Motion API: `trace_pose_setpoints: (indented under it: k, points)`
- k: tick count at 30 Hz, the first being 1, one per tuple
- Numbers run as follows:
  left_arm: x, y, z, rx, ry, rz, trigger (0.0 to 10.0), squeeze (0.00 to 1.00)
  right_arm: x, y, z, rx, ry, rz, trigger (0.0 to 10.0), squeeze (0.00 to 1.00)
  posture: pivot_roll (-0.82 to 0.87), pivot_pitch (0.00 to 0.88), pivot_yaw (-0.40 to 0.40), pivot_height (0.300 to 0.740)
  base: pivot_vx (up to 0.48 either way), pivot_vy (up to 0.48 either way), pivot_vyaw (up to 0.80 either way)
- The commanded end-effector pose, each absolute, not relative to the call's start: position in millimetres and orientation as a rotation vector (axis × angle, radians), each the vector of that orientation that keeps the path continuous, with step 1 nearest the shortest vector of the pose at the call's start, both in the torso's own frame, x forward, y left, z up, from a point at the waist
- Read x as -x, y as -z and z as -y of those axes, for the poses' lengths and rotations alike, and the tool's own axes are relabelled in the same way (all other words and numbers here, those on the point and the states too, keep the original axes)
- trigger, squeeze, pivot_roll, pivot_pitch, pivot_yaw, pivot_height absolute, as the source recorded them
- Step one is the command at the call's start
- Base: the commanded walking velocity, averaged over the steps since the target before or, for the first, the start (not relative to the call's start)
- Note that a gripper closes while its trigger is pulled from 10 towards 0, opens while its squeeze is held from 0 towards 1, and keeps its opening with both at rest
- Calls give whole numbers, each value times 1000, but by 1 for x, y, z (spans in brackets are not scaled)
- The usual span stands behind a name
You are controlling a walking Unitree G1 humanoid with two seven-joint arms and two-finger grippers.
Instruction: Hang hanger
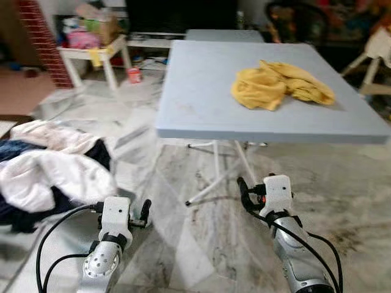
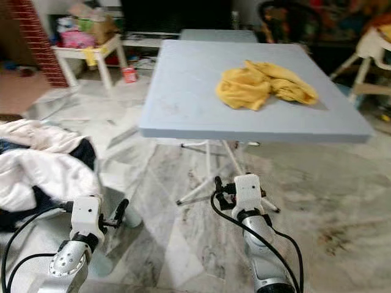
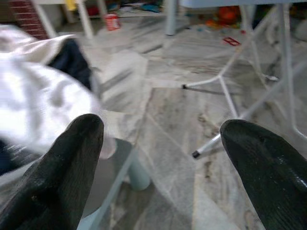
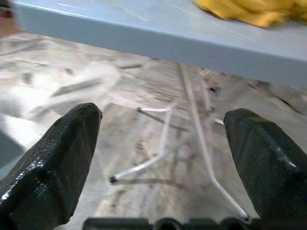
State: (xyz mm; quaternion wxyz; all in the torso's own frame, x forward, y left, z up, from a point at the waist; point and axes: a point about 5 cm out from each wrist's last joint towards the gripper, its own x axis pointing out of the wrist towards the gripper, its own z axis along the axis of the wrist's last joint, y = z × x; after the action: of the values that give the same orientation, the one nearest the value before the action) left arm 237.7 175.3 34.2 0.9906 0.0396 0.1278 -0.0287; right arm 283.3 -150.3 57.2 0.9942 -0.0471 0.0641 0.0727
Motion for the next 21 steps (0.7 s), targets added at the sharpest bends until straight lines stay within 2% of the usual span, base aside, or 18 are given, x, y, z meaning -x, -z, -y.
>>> trace_pose_setpoints:
  k: [1, 21]
  points:
    - [-241, -36, -177, -73, 65, -252, 10000, 0, -286, -61, 150, 100, -155, -126, 10000, 0, -36, 0, 6, 740, 0, 0, 800]
    - [-235, -31, -184, -48, 25, -280, 10000, 0, -289, -64, 141, 102, -220, -122, 10000, 0, -14, 0, -12, 740, 0, 0, 800]
